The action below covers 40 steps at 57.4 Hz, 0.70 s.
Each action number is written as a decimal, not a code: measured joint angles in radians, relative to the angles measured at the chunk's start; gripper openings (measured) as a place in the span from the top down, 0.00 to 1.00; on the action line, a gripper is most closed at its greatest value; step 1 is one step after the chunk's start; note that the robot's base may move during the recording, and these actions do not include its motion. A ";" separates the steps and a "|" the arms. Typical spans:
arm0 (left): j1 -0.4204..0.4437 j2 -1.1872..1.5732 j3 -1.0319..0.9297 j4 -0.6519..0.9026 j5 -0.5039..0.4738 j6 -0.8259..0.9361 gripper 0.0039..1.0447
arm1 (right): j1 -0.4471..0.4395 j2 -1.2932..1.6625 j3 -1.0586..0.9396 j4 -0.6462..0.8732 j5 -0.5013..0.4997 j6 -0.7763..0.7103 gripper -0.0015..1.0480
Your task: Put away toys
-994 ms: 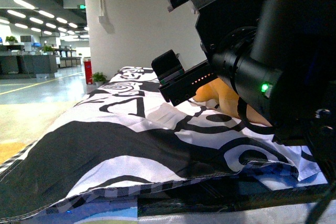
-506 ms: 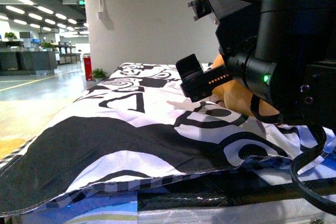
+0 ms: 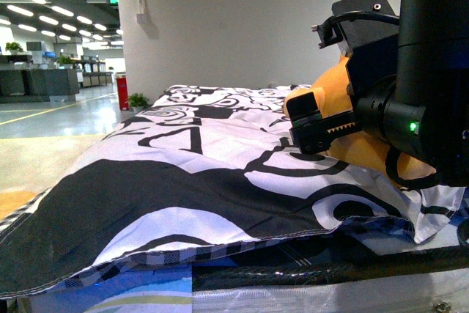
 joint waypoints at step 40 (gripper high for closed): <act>0.000 0.000 0.000 0.000 0.000 0.000 0.06 | 0.019 -0.117 -0.051 -0.006 -0.166 0.067 0.88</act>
